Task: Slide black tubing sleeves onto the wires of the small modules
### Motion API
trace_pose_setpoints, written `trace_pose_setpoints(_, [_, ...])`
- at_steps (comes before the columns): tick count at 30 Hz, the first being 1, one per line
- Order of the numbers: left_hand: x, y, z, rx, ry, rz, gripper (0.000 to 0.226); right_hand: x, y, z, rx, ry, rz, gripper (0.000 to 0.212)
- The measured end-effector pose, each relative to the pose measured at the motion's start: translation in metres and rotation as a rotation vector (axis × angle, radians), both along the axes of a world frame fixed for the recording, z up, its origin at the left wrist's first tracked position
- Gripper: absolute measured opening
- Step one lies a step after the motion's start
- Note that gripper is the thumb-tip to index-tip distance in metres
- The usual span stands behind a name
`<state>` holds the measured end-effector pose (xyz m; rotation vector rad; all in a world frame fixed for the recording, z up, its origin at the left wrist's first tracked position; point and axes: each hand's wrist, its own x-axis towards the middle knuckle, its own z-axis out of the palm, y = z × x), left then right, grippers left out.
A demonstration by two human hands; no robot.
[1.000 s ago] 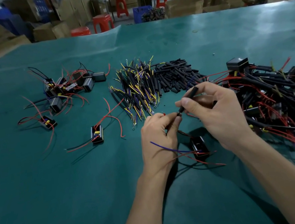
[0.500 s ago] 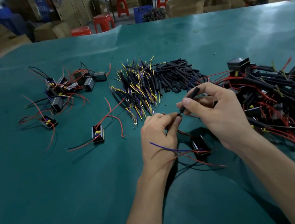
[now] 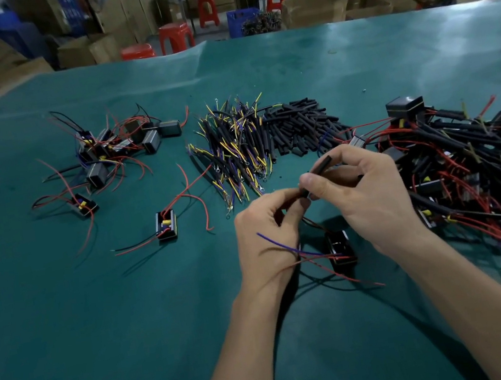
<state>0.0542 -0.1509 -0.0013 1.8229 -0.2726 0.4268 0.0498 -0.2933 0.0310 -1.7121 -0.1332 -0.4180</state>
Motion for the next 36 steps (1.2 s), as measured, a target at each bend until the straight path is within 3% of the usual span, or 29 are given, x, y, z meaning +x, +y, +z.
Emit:
trace_pose_setpoints(5, [-0.003,0.005,0.001,0.02,0.006,0.009,0.032,0.0,0.0,0.001,0.043,0.007,0.017,0.016])
trace_pose_setpoints(12, [-0.007,0.005,0.002,-0.116,0.11,-0.018,0.03,0.001,0.005,-0.006,-0.185,0.013,0.023,0.016])
trace_pose_setpoints(16, [-0.009,0.005,0.002,-0.041,0.073,-0.031,0.031,0.004,0.006,-0.012,-0.261,0.034,-0.024,0.016])
trace_pose_setpoints(25, [-0.01,0.004,0.004,0.043,0.057,0.057,0.021,0.006,0.002,-0.015,-0.015,0.102,-0.041,0.018])
trace_pose_setpoints(30, [-0.008,0.009,0.001,0.014,0.163,-0.039,0.013,0.007,-0.004,-0.011,0.016,0.073,-0.042,0.017])
trace_pose_setpoints(36, [-0.01,0.009,-0.002,0.063,0.121,-0.05,0.015,0.004,-0.006,-0.005,-0.015,0.071,0.078,0.015])
